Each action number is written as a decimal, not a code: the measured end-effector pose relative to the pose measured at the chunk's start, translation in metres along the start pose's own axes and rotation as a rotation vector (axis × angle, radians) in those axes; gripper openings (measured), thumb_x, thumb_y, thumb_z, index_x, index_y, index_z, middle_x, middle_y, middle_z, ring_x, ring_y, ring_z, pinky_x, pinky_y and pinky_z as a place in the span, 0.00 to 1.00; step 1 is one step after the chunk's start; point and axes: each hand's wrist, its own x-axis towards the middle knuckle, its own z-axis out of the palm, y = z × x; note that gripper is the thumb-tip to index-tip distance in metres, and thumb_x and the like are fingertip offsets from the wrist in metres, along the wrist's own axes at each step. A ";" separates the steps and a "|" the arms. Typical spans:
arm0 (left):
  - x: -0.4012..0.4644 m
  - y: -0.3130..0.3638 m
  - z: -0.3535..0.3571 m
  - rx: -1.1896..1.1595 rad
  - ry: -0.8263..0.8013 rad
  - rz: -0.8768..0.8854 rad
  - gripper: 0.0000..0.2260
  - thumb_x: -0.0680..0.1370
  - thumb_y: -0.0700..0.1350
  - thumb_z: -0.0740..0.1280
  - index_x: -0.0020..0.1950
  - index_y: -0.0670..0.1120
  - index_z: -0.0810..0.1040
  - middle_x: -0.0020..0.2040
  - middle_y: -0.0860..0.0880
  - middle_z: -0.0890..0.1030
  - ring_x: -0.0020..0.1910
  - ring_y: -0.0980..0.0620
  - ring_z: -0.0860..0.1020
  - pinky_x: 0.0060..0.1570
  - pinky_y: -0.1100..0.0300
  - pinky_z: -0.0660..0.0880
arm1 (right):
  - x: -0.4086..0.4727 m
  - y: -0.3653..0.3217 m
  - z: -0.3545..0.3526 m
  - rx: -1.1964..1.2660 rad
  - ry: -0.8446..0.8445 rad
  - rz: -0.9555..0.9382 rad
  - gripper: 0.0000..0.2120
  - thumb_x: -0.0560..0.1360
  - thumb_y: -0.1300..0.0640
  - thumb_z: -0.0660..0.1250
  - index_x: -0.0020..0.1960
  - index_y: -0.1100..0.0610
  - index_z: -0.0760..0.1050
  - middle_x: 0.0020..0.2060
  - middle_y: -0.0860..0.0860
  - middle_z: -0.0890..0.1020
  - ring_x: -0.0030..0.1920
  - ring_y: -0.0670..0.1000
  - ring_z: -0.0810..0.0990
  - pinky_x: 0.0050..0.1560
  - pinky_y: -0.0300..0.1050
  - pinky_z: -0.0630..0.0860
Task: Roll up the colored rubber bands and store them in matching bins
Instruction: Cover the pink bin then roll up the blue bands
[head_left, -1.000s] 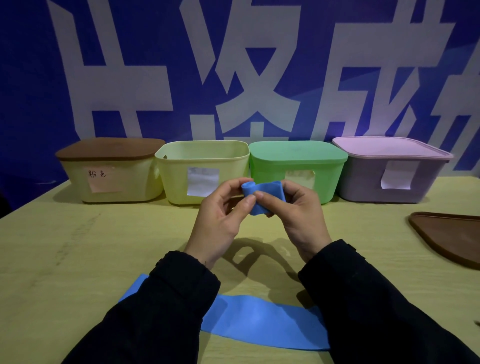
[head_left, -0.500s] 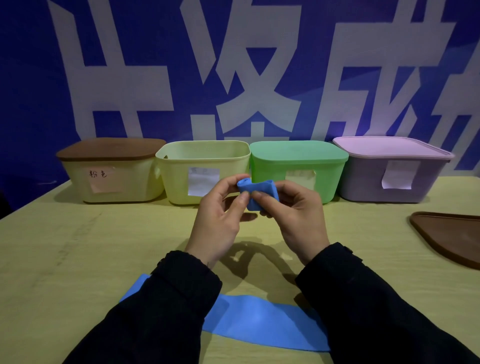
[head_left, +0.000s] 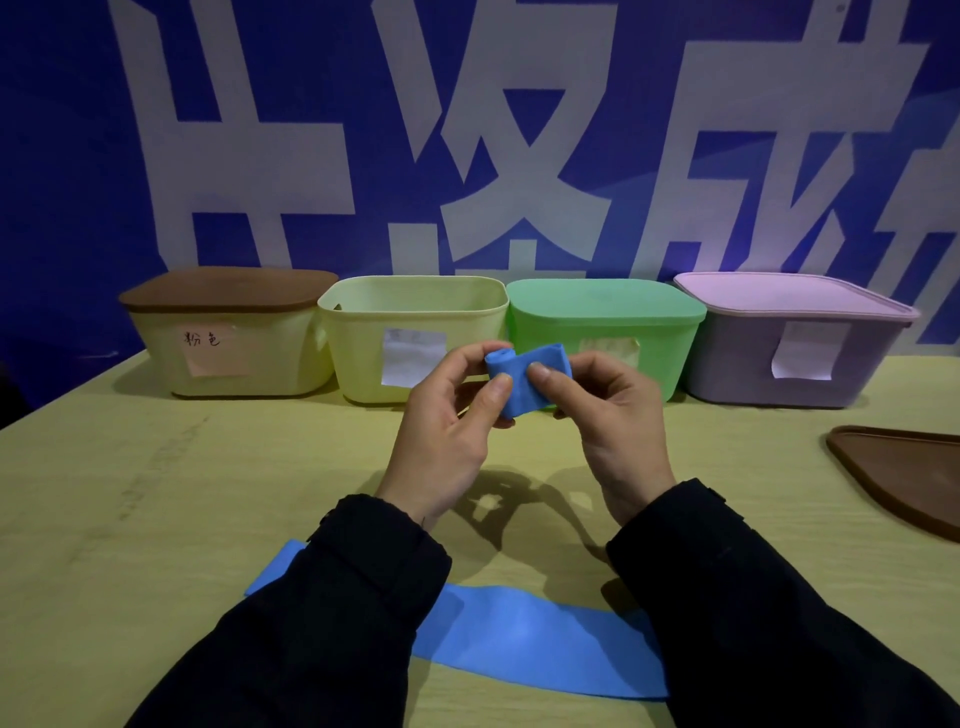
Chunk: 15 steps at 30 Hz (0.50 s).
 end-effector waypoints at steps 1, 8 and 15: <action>0.000 -0.001 -0.001 0.000 -0.015 -0.008 0.11 0.83 0.41 0.65 0.61 0.54 0.78 0.57 0.49 0.83 0.52 0.53 0.81 0.48 0.59 0.79 | 0.000 0.000 0.000 -0.004 -0.004 0.008 0.02 0.73 0.61 0.75 0.42 0.57 0.83 0.34 0.51 0.82 0.36 0.48 0.76 0.37 0.39 0.74; -0.002 -0.002 -0.003 -0.021 -0.048 -0.126 0.15 0.76 0.51 0.74 0.61 0.52 0.79 0.57 0.48 0.84 0.55 0.48 0.82 0.57 0.53 0.80 | -0.003 0.004 0.004 -0.001 -0.094 0.078 0.02 0.74 0.64 0.74 0.43 0.62 0.81 0.34 0.51 0.83 0.36 0.47 0.80 0.39 0.39 0.77; 0.001 0.005 -0.002 -0.056 0.128 -0.098 0.16 0.69 0.51 0.76 0.53 0.49 0.80 0.47 0.51 0.85 0.44 0.53 0.82 0.40 0.63 0.78 | -0.003 -0.002 0.001 0.014 -0.137 0.064 0.03 0.76 0.63 0.71 0.47 0.61 0.83 0.37 0.51 0.85 0.39 0.48 0.81 0.42 0.42 0.79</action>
